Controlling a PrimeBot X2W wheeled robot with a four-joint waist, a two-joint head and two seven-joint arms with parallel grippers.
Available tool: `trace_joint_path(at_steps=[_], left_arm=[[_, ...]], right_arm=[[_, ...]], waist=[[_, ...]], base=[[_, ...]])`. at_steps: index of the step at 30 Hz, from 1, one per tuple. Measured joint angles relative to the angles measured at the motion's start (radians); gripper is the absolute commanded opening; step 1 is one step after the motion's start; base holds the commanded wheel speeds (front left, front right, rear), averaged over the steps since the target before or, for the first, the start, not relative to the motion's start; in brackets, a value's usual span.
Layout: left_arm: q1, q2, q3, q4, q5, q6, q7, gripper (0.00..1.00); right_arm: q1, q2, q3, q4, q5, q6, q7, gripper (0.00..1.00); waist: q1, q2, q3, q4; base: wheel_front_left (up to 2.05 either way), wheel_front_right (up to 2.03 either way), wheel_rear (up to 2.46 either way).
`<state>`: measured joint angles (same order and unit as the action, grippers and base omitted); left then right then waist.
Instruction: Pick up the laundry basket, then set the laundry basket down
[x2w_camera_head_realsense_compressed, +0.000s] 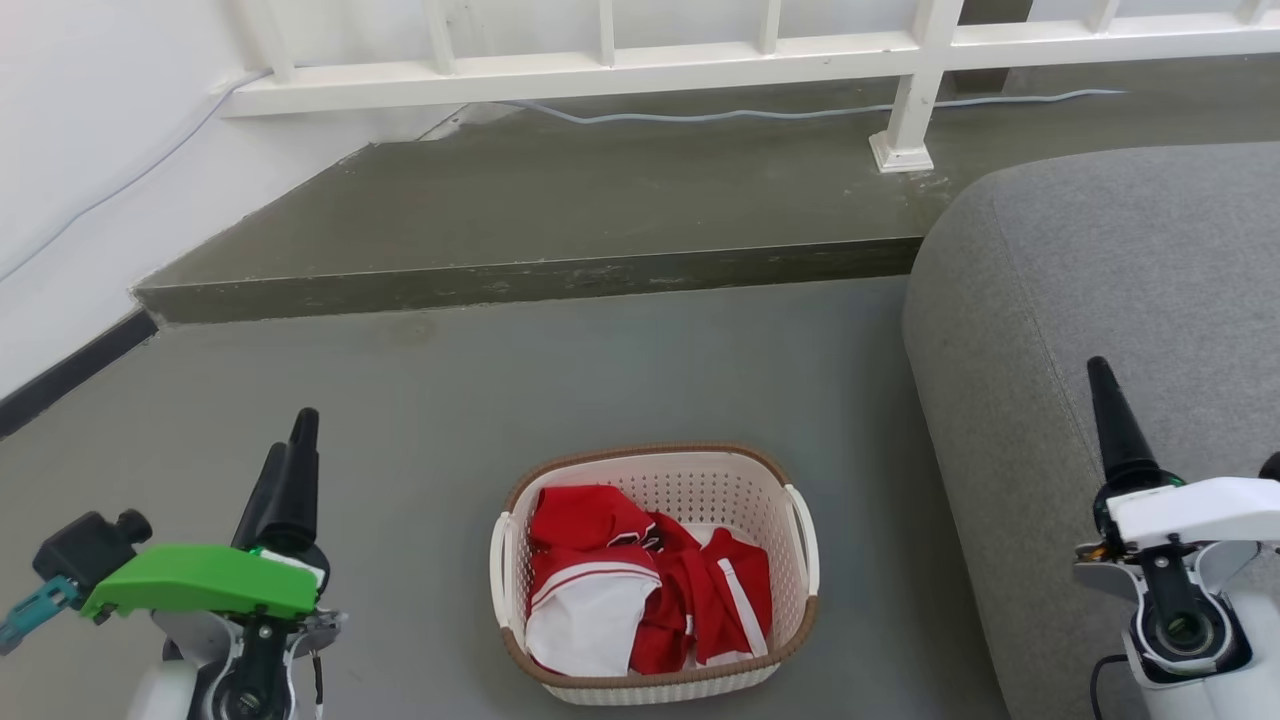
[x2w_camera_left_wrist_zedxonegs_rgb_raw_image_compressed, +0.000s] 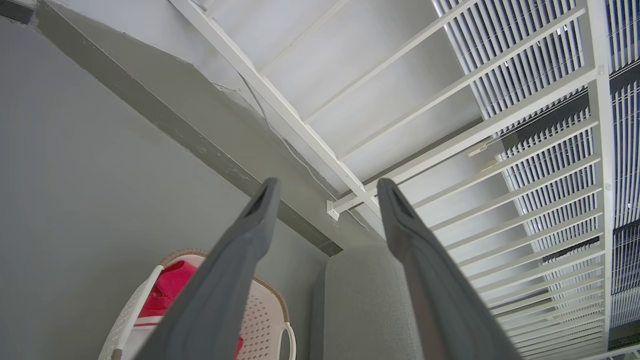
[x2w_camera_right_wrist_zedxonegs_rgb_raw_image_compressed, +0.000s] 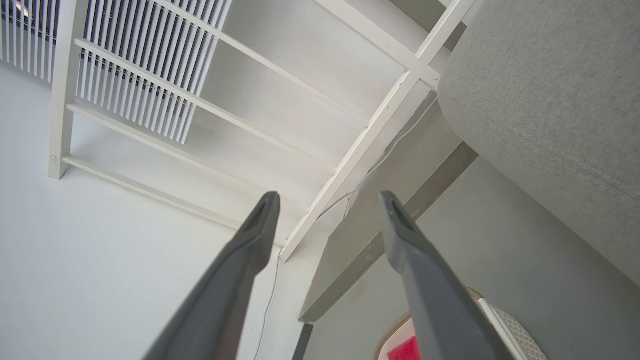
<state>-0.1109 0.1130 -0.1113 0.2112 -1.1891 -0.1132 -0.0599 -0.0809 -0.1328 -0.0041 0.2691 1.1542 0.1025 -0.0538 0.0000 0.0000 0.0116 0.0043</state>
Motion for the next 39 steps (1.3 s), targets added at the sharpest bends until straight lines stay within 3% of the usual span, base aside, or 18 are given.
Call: trace_joint_path(at_steps=[23,39], left_arm=[[-0.030,0.050,-0.124,-0.046,0.406,0.085,-0.078,1.00],[-0.035,0.051,-0.187,-0.048,0.602,0.143,-0.133,1.00]], right_arm=[[-0.034,-0.052,0.138,-0.012,-0.392,-0.067,-0.079,1.00],[-0.036,-0.065,0.219,-0.014,-0.632,-0.106,-0.137,1.00]], waist=[[0.0000,0.0000,0.014,-0.001],[0.0000,0.0000,0.019,-0.001]], base=[[0.00,0.00,0.00],[0.00,0.00,0.00]])
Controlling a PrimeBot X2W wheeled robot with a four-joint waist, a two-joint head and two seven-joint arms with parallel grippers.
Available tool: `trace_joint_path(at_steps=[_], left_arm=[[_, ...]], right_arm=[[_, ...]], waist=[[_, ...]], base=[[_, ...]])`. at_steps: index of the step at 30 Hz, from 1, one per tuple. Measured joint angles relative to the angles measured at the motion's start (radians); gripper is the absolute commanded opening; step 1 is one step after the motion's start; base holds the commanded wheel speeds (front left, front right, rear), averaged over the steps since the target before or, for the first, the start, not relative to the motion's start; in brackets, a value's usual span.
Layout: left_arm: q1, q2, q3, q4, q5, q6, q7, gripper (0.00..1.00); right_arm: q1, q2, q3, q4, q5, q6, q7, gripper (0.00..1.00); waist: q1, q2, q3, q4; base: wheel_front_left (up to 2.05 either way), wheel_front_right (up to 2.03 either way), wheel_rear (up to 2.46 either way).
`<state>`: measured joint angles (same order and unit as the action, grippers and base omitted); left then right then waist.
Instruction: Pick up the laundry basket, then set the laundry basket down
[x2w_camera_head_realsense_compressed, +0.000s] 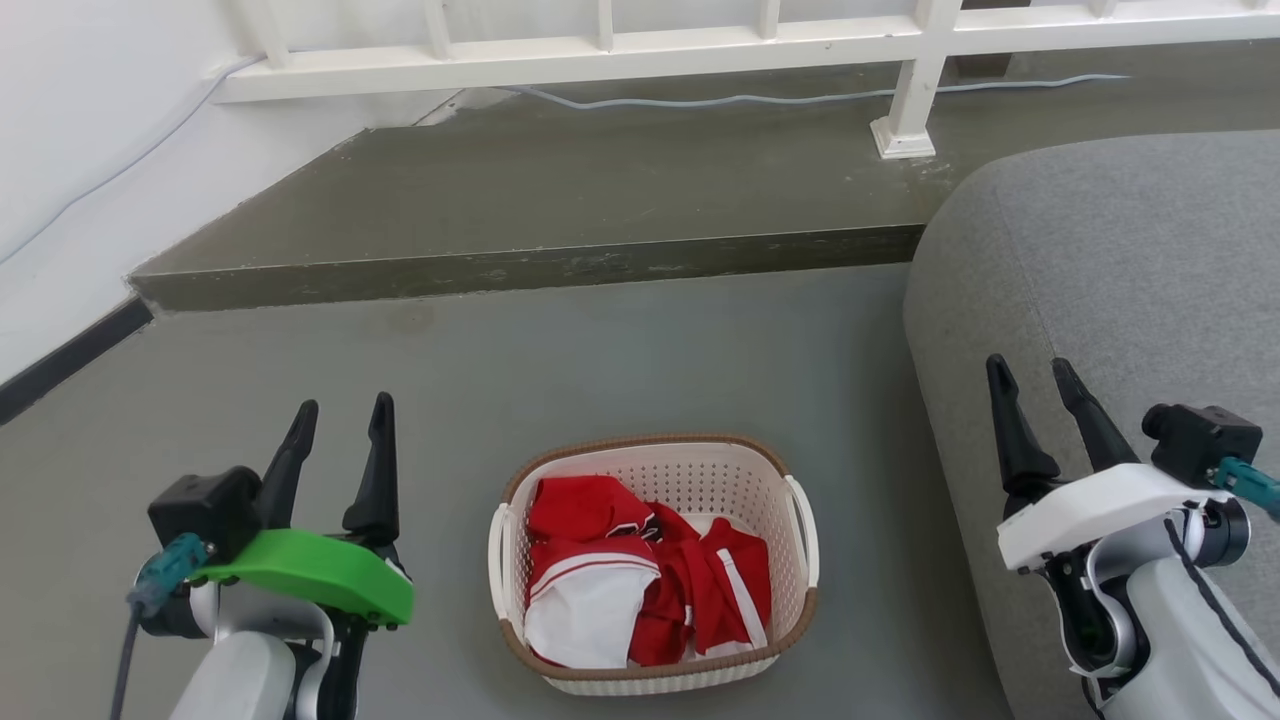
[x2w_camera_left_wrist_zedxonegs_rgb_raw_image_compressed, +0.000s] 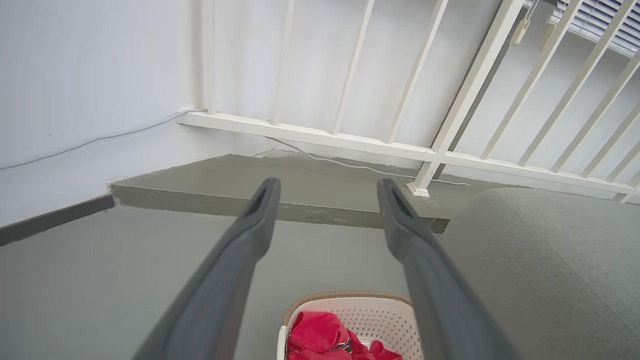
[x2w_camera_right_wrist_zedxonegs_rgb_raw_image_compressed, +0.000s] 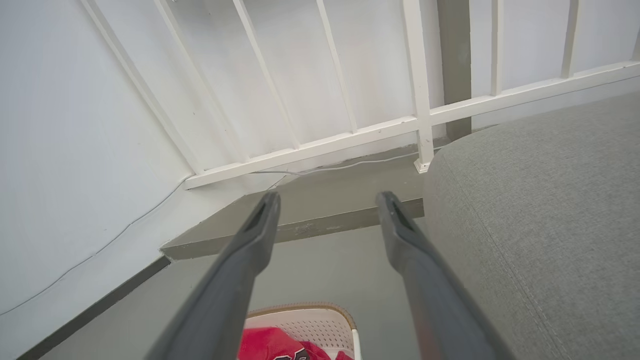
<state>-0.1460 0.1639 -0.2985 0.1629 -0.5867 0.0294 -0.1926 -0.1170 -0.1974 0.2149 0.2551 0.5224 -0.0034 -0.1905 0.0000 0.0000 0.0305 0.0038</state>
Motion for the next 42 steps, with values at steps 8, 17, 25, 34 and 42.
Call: trace_joint_path(at_steps=[8,17,25,34,42], left_arm=[[0.000,0.000,-0.027,0.016,0.081,0.024,-0.029,1.00],[0.001,-0.004,-0.033,0.023,0.172,0.055,-0.056,1.00],[0.003,-0.015,-0.026,0.042,0.174,0.059,-0.056,1.00],[0.004,-0.018,-0.028,0.054,0.176,0.059,-0.056,1.00],[0.004,-0.025,-0.028,0.056,0.175,0.059,-0.056,1.00]], right_arm=[[0.000,-0.001,0.026,0.005,-0.100,-0.017,-0.027,1.00],[0.000,-0.003,0.052,0.016,-0.196,-0.034,-0.057,1.00],[0.001,0.002,0.046,0.030,-0.199,-0.034,-0.057,1.00],[0.002,0.007,0.035,0.034,-0.199,-0.033,-0.057,1.00],[0.002,0.008,0.029,0.042,-0.199,-0.032,-0.057,1.00]], waist=[[0.0000,0.0000,0.001,0.002],[0.0000,0.0000,0.001,0.002],[0.0000,0.0000,-0.002,0.002],[0.0000,0.0000,-0.003,0.004],[0.0000,0.0000,-0.004,0.006]], base=[[0.00,0.00,0.00],[0.00,0.00,0.00],[0.00,0.00,0.00],[0.00,0.00,0.00],[0.00,0.00,0.00]])
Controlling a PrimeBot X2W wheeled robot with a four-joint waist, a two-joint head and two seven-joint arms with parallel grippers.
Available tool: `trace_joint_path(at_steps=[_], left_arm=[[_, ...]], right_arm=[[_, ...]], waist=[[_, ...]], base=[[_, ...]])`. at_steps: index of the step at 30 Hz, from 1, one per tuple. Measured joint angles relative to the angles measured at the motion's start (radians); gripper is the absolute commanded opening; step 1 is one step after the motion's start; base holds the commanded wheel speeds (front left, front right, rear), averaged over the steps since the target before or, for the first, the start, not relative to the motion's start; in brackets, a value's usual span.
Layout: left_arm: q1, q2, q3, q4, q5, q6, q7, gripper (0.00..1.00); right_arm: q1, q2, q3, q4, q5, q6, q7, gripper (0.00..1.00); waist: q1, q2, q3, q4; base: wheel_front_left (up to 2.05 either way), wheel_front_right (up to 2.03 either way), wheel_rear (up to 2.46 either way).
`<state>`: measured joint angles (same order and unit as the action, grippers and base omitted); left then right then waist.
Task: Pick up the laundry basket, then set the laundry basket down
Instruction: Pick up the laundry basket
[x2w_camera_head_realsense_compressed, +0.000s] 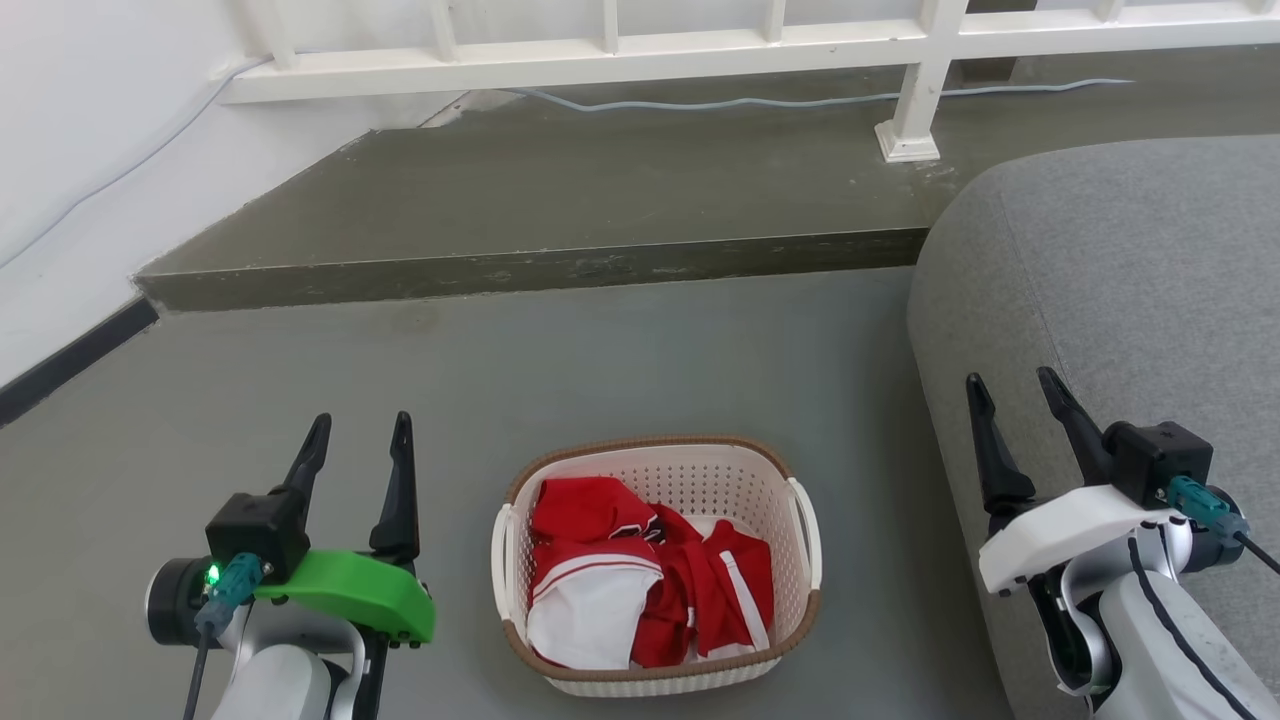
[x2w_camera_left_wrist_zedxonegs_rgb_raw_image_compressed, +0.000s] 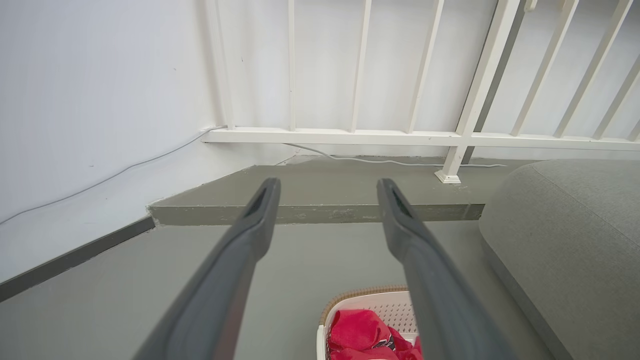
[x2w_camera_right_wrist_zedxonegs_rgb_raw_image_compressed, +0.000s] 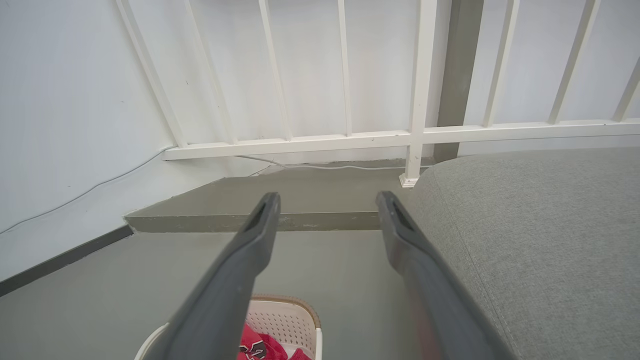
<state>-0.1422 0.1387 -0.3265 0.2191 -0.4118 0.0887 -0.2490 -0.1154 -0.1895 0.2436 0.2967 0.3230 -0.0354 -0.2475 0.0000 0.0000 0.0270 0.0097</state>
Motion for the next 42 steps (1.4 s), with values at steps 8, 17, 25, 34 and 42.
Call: trace_joint_path(at_steps=[8,17,25,34,42], left_arm=[[0.000,0.000,0.001,0.004,0.000,0.000,0.000,1.00],[-0.003,0.000,-0.002,-0.003,0.000,0.005,0.002,1.00],[-0.052,-0.001,-0.002,-0.009,0.000,0.005,0.011,1.00],[-0.137,-0.001,-0.003,-0.009,0.003,0.005,0.021,1.00],[-0.222,-0.002,-0.005,-0.001,0.005,-0.006,0.036,1.00]], right_arm=[[0.000,0.003,0.000,0.004,-0.007,0.009,0.000,1.00],[-0.004,0.003,-0.005,0.004,-0.007,0.009,0.000,1.00],[-0.065,0.002,-0.007,0.006,-0.015,0.018,0.000,1.00],[-0.147,0.001,-0.007,0.024,-0.016,0.026,-0.003,1.00],[-0.232,0.001,-0.002,0.036,-0.020,0.038,-0.005,1.00]], waist=[[0.0000,0.0000,0.005,-0.001],[0.0000,0.0000,0.048,-0.002],[0.0000,0.0000,0.133,-0.002],[0.0000,0.0000,0.249,-0.003],[0.0000,0.0000,0.360,-0.004]], base=[[0.00,0.00,0.00],[0.00,0.00,0.00],[0.00,0.00,0.00],[0.00,0.00,0.00],[0.00,0.00,0.00]])
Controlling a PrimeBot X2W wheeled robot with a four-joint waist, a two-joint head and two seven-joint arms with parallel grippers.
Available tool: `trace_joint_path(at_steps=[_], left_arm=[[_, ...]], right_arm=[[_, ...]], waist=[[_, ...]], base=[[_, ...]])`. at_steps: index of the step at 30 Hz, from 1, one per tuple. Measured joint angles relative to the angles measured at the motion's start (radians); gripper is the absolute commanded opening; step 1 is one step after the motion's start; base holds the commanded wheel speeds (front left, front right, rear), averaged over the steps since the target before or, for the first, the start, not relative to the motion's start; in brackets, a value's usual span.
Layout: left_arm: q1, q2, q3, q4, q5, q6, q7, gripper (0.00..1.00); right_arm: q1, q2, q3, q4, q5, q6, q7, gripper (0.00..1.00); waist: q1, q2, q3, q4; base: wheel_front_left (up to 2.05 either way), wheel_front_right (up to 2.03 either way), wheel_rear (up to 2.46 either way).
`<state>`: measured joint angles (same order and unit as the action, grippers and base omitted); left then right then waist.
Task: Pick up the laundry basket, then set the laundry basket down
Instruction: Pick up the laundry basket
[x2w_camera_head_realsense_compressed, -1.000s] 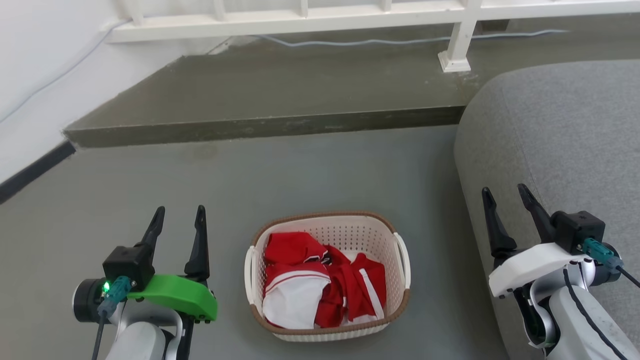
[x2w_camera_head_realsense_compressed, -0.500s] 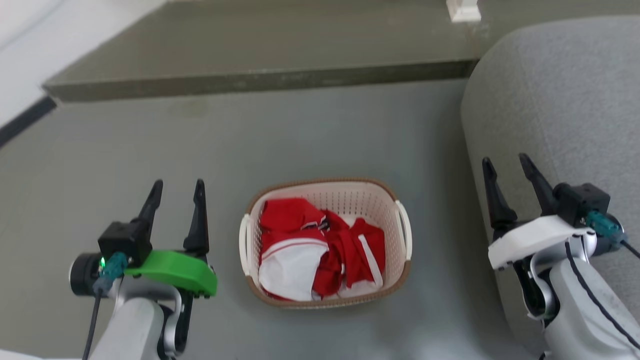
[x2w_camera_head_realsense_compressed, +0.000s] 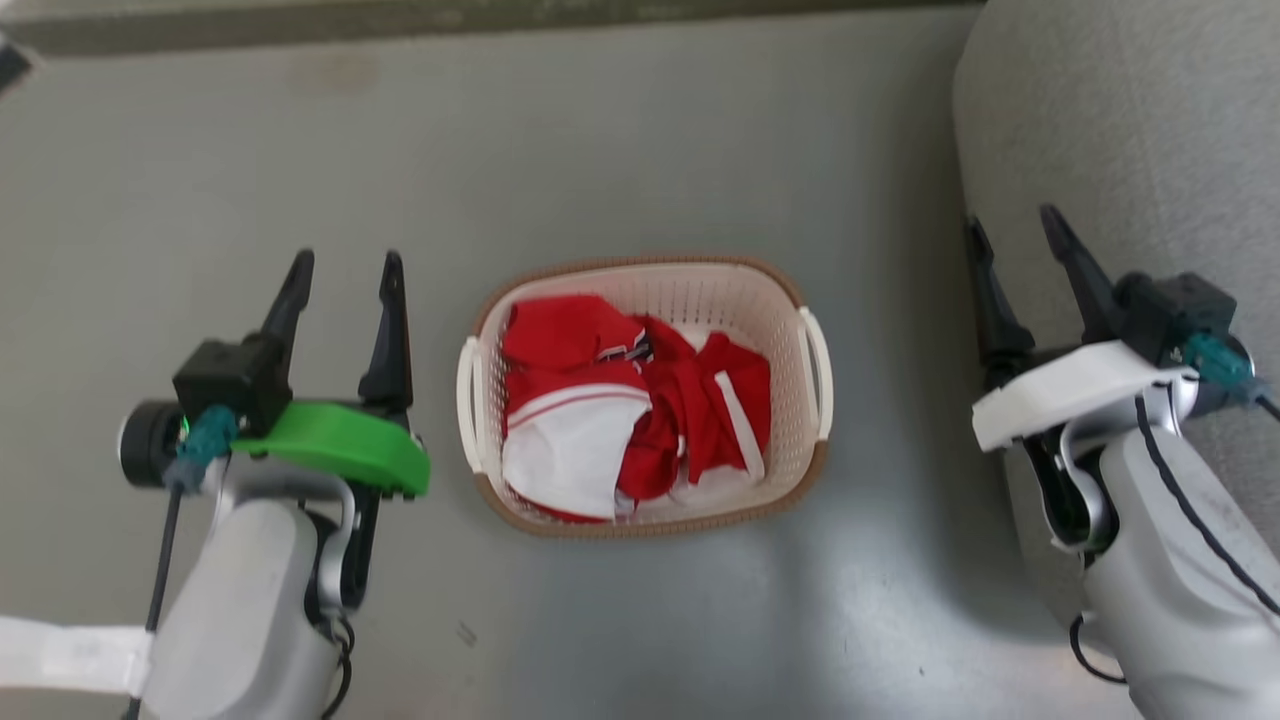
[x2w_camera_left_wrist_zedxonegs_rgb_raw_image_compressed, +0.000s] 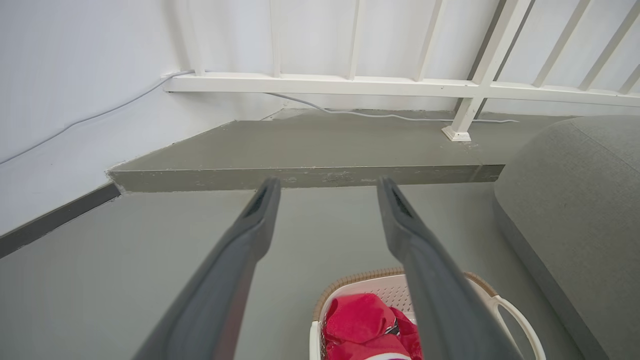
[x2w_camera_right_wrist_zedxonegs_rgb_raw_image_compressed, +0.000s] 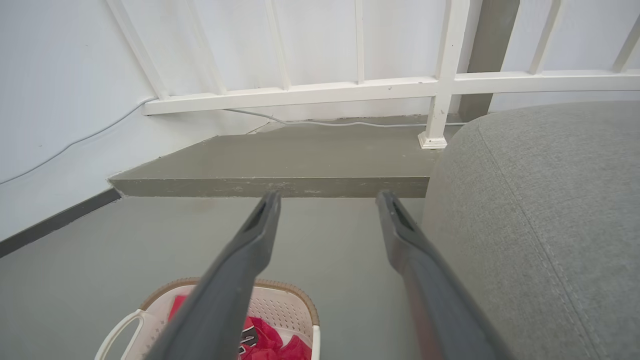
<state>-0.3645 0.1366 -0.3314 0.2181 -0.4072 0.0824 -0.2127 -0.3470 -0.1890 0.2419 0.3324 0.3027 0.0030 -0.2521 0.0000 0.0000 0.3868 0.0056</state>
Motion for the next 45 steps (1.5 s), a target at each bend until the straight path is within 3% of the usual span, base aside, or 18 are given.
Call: trace_joint_path(at_steps=[16,45], left_arm=[[-0.218,0.002,0.002,0.076,0.007,-0.048,0.018,1.00],[-0.369,-0.029,-0.027,0.484,-0.009,-0.145,0.053,1.00]], right_arm=[[-0.212,-0.008,0.029,0.071,-0.039,0.032,0.000,1.00],[-0.382,0.066,0.128,0.388,-0.076,0.070,0.012,1.00]], waist=[[0.0001,0.0000,0.223,0.001],[0.0000,0.0000,0.462,-0.029]], base=[[0.00,0.00,0.00],[0.00,0.00,0.00]])
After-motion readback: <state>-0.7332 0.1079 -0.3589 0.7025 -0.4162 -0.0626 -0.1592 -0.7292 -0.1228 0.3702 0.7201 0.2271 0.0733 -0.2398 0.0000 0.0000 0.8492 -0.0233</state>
